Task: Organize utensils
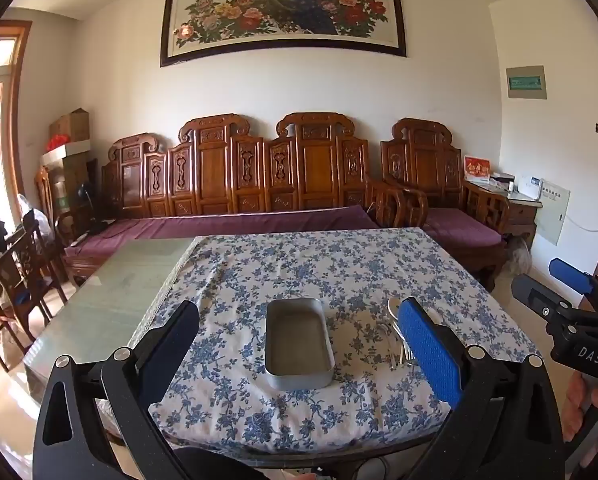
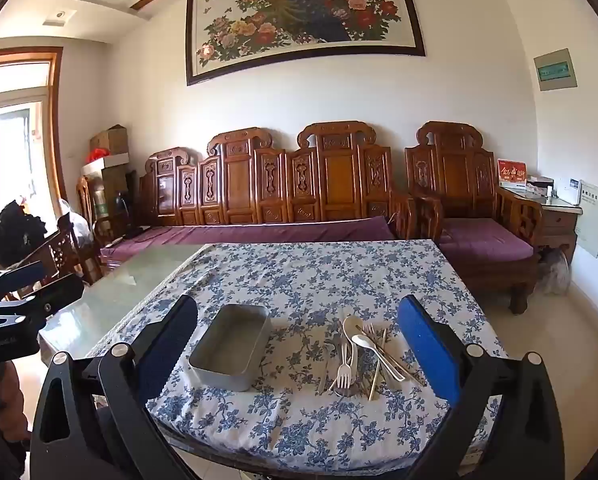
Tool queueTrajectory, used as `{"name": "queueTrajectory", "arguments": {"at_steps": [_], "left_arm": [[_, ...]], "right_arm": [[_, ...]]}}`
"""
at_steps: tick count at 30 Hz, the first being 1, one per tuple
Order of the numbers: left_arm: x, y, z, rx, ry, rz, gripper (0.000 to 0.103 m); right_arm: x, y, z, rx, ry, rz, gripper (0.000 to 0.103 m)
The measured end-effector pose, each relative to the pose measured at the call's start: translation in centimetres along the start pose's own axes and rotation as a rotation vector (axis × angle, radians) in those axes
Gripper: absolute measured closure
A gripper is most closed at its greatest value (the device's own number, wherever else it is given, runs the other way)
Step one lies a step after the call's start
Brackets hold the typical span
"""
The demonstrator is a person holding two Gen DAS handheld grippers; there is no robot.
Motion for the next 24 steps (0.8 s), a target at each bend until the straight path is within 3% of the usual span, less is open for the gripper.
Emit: {"name": "queueTrajectory", "arguments": {"at_steps": [12,24], "left_arm": [[0.0,-0.2,-0.1,0.008,-0.001,-0.002,0.006],[0.3,0.8,-2.3,0.023,-0.001,0.000,0.006]], "right_arm": [[-0.1,0.1,-0.1,0.007,-0.001,-0.002,0.002],[-0.5,0.1,-0.7,0.011,-0.001,-0.004,0.002]]}}
Point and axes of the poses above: each gripper's, at about its wrist camera, not at the fingertips, and y roughly against the way its jaws point, x to its right, z to its underside, the point moved 10 cm from there along -y, roughly the way its jaws point, and after that the axes turned 13 degrees about x, right-handed, at the moved point
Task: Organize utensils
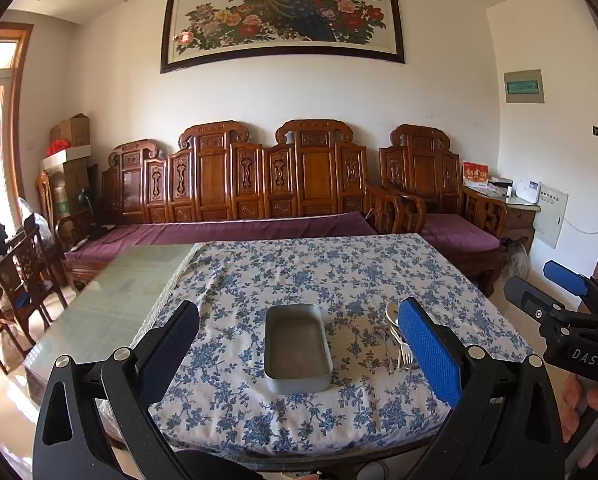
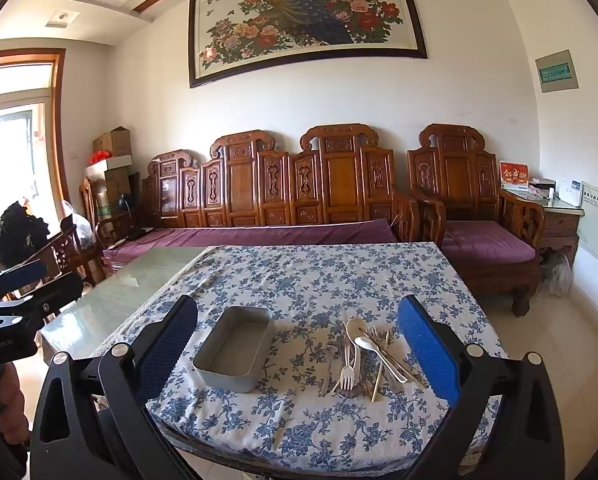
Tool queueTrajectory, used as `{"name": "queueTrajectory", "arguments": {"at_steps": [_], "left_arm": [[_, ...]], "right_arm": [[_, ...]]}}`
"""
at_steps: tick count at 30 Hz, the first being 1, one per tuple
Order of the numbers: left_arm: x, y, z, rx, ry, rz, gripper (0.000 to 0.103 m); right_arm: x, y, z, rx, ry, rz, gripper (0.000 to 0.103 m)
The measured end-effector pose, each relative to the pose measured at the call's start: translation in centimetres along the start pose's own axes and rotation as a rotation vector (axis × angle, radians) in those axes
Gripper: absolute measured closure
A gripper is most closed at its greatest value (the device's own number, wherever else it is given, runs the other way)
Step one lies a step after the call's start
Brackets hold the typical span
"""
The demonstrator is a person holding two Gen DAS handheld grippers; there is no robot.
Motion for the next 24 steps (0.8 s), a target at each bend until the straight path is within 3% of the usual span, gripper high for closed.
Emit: {"name": "queueTrajectory", "arguments": {"at_steps": [24], "left_arm": [[-0.17,0.51,-0.14,0.010,-0.001,0.000,0.006]], "right_arm": [[-0.42,0.03,-0.13,0.008,0.001,-0.001,0.002]]}}
Point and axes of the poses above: each gripper's, at about its wrist camera, not at the fingertips, and y roughly against the way its jaws point, x to its right, z to its underside, the point moved 10 cm from there along -y, roughly the way its jaws point, and after that the axes turned 13 degrees about x, right-handed, at the moved point
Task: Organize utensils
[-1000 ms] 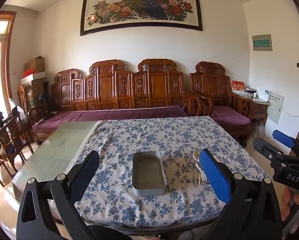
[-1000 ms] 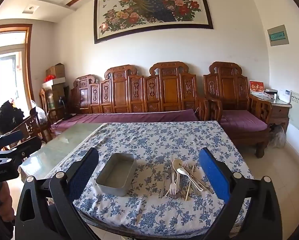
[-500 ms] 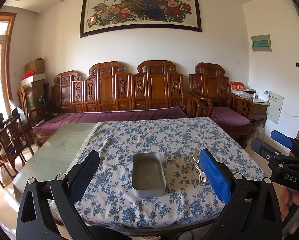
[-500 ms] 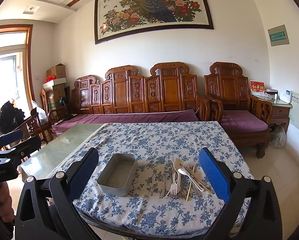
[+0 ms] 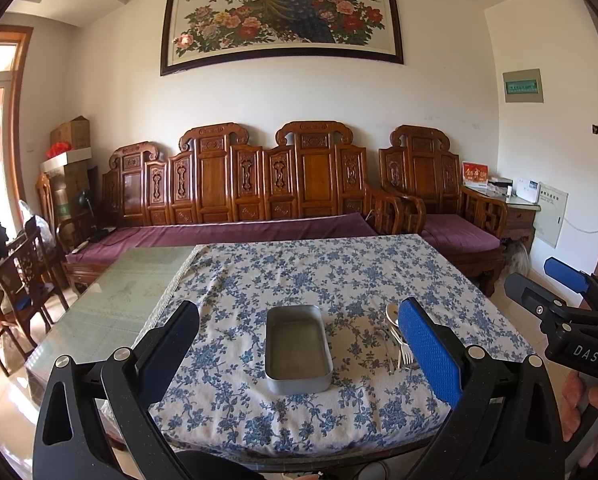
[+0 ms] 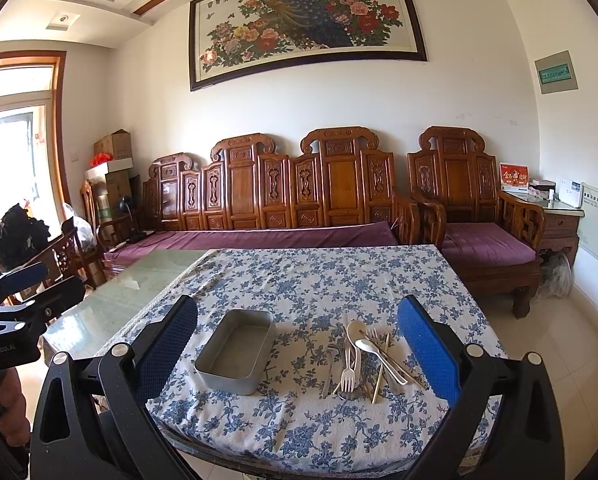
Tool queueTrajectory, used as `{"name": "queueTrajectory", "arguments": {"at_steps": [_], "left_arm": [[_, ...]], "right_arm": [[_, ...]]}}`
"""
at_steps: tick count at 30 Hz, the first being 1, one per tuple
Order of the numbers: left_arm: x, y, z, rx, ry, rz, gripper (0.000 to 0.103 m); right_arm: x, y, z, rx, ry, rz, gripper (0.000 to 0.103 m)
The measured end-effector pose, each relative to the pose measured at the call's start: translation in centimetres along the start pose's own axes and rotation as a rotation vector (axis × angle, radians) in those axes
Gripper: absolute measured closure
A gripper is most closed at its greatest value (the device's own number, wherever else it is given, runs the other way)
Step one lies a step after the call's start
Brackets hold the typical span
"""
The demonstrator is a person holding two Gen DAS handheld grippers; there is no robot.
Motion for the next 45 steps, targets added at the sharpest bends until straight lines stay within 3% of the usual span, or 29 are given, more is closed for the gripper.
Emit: {"name": "queueTrajectory", "arguments": {"at_steps": [4,45], "left_arm": [[0.0,0.1,-0.1,0.000,-0.001,-0.001,0.006],[0.0,0.4,-0.6,0.010,0.001,-0.002,0.006]], "right_arm": [[-0.1,0.8,-1.4,0.001,-0.001,-0.005,0.002],[-0.2,0.8,-1.3,0.007,-0.004,-0.010,0.002]]}}
Point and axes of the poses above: each gripper's, at about its wrist camera, not at the fingertips, and y roughly against the way its jaws point, x to its right, z to its underside, the point moved 10 cm from there along -y, roughly the way its jaws point, and after that the axes turned 13 degrees about x, right-handed, at the moved point
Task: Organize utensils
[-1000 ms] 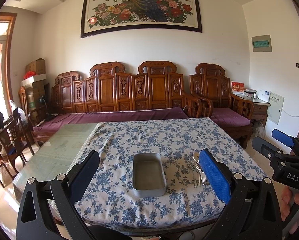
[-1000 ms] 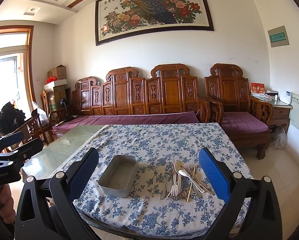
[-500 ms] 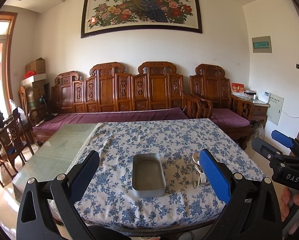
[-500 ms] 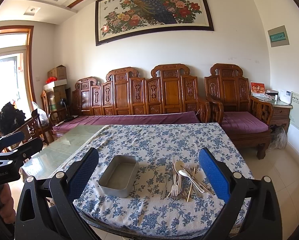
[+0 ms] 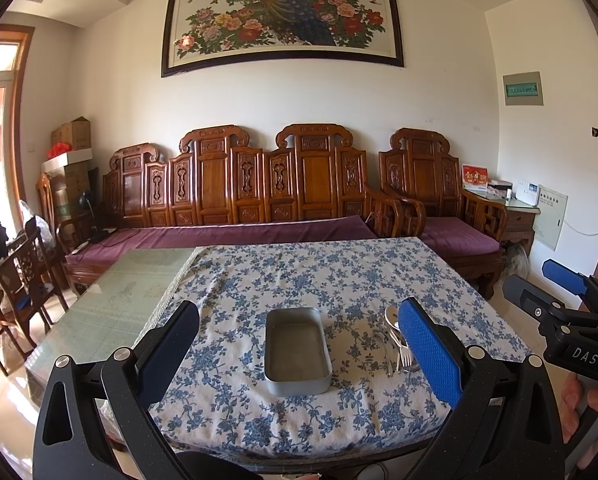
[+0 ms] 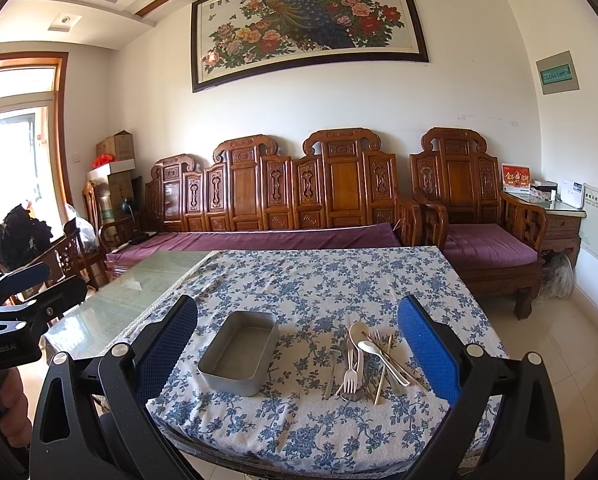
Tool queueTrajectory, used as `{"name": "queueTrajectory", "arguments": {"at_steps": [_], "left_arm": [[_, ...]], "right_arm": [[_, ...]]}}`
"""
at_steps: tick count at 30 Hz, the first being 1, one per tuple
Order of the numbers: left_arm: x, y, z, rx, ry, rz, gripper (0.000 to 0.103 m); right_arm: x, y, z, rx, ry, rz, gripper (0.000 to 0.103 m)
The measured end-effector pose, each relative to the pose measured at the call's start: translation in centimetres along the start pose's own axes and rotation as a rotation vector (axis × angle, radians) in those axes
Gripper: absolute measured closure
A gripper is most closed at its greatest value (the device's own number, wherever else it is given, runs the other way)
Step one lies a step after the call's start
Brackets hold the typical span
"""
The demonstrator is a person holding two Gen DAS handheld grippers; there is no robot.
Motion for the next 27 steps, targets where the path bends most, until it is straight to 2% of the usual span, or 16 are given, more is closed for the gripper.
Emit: {"name": "queueTrajectory", "arguments": {"at_steps": [5,10,23,27], "left_arm": [[0.0,-0.2,0.2,-0.009,0.004,0.005,0.006],[0.2,-1.9,1.7,-0.057,0.007,0.023,0.006],[1.5,-7.9,9.5,-0.221,0.018,0.078,0.006],[2.3,-9.4,11.5,-0.259,-0.006,0.094,0.006]], "right_arm": [[-0.1,-0.2,0.2,-0.009,-0.002,-0.002,0.002],[1.0,-1.5,1.8,-0.041,-0.010,0.003,0.002],[4.6,-6.7,8.3,-0.161,0.012,0.040,0.004],[5.6,-8.5,10.2,-0.194,0.015,0.052,0.005]]}}
Point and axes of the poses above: each gripper's, at about its wrist camera, not at the fingertips, and y roughly against the way its jaws point, x to its right, z to its underside, the point moved 10 cm from there along -y, roughly the way its jaws point, and after that the axes turned 13 degrees about x, right-handed, at the moved point
